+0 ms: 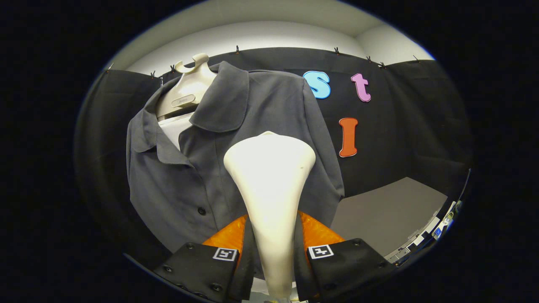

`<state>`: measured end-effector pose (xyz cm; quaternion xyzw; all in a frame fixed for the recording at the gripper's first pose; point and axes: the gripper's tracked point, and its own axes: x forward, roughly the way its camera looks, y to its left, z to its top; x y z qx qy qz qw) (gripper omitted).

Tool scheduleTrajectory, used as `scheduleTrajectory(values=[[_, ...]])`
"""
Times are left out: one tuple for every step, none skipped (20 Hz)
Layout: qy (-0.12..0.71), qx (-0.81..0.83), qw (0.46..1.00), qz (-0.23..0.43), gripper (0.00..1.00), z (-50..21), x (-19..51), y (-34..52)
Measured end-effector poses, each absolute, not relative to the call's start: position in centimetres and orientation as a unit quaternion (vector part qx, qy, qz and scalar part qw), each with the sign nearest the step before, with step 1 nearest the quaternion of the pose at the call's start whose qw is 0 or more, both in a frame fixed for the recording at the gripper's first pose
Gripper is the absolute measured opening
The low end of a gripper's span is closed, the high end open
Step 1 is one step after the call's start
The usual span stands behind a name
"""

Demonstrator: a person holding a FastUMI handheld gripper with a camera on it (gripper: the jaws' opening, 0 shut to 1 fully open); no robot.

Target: Iron the clothes twice with a garment steamer, once on the left side and once on the right side.

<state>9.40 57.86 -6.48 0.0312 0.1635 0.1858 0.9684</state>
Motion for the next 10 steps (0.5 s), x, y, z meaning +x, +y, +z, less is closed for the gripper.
scheduleTrajectory(values=[[0.168, 0.029, 0.968, 0.186, 0.47, -6.9, 9.6, 58.0], [0.172, 0.026, 0.967, 0.186, 0.47, -7.2, 9.6, 58.1], [0.175, 0.023, 0.966, 0.187, 0.47, -7.4, 9.7, 58.1], [0.176, 0.021, 0.966, 0.187, 0.47, -7.8, 9.6, 58.1], [0.179, 0.019, 0.966, 0.188, 0.47, -8.0, 9.6, 58.2], [0.181, 0.018, 0.965, 0.189, 0.47, -8.2, 9.6, 58.3], [0.183, 0.015, 0.965, 0.19, 0.47, -8.5, 9.6, 58.4], [0.185, 0.013, 0.964, 0.19, 0.48, -8.8, 9.6, 58.5], [0.188, 0.011, 0.963, 0.191, 0.47, -9.1, 9.6, 58.6], [0.191, 0.01, 0.963, 0.191, 0.48, -9.5, 9.5, 58.6]])
